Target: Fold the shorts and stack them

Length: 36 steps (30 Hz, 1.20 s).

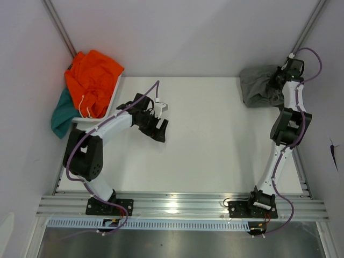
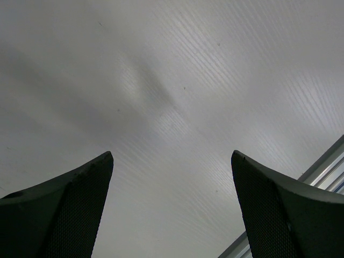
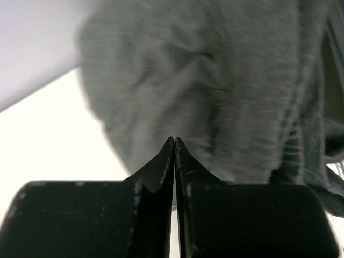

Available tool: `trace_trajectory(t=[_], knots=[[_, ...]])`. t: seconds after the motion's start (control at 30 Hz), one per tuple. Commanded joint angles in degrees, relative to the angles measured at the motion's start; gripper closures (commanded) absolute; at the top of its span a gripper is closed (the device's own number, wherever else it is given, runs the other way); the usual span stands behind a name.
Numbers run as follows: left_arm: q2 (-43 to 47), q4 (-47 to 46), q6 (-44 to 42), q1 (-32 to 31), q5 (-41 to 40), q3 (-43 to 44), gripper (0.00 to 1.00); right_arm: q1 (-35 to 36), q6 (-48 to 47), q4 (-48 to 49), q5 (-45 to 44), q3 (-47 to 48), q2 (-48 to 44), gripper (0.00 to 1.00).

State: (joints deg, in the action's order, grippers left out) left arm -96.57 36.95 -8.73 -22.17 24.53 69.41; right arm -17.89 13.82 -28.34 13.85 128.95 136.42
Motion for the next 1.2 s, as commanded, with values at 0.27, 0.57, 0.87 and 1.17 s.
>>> trace_trajectory(t=[0.27, 0.57, 0.87, 1.17], knots=[[2.5, -1.2, -1.7, 0.6, 1.4, -0.8, 0.08, -2.3, -0.2, 4.2, -12.8, -1.0, 3.7, 1.00], [1.6, -0.8, -1.6, 0.5, 1.6, -0.1, 0.08, -2.7, 0.6, 7.2, -2.8, -1.2, 2.2, 1.00], [2.5, -1.0, -1.8, 0.6, 1.7, -0.7, 0.08, -3.3, 2.3, 6.6, 4.3, -1.9, -2.2, 1.00], [2.9, -0.9, -1.8, 0.5, 2.2, -0.8, 0.08, -5.0, 3.5, 6.3, 5.2, -3.1, -4.1, 1.00]])
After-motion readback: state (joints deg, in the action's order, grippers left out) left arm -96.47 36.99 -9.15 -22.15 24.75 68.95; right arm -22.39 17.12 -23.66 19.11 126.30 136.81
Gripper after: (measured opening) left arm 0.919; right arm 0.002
